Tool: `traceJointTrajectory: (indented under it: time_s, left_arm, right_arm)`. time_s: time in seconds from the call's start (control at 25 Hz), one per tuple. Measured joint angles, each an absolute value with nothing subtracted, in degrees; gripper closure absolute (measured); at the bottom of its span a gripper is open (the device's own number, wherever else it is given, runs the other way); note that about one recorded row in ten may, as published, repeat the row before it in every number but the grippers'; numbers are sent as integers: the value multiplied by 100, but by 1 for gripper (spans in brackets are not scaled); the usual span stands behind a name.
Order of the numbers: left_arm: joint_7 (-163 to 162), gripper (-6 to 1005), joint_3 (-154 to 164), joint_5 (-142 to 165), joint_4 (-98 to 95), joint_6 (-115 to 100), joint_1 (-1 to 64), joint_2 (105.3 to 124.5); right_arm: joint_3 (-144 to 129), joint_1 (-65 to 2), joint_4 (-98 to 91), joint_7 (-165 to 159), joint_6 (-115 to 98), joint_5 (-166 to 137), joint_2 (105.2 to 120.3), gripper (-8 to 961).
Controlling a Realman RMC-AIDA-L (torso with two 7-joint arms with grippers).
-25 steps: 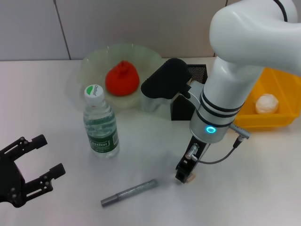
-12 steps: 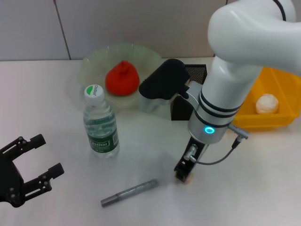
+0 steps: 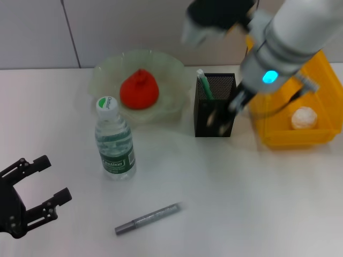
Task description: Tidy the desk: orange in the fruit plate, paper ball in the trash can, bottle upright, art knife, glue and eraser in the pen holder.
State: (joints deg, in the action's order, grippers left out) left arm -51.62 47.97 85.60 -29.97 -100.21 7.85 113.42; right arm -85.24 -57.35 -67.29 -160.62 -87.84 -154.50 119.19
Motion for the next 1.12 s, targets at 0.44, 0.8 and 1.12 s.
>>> traceJointTrajectory:
  time_s: [0.44, 0.8, 1.12]
  left_arm:
    - [-5194, 200, 4788, 8560, -2962, -10035, 797, 11339]
    - [-5238, 200, 4781, 8560, -2962, -10038, 799, 11333]
    - [-5353, 200, 4801, 8561, -3050, -10040, 809, 11312]
  right_arm:
    - [-7895, -5322, -6839, -15204, -7350, -15818, 11920, 706]
    - [-8029, -5297, -6371, -15151, -6797, -15797, 11937, 671]
    - [-8022, -5157, -6481, -15136, -6688, -15773, 11937, 374]
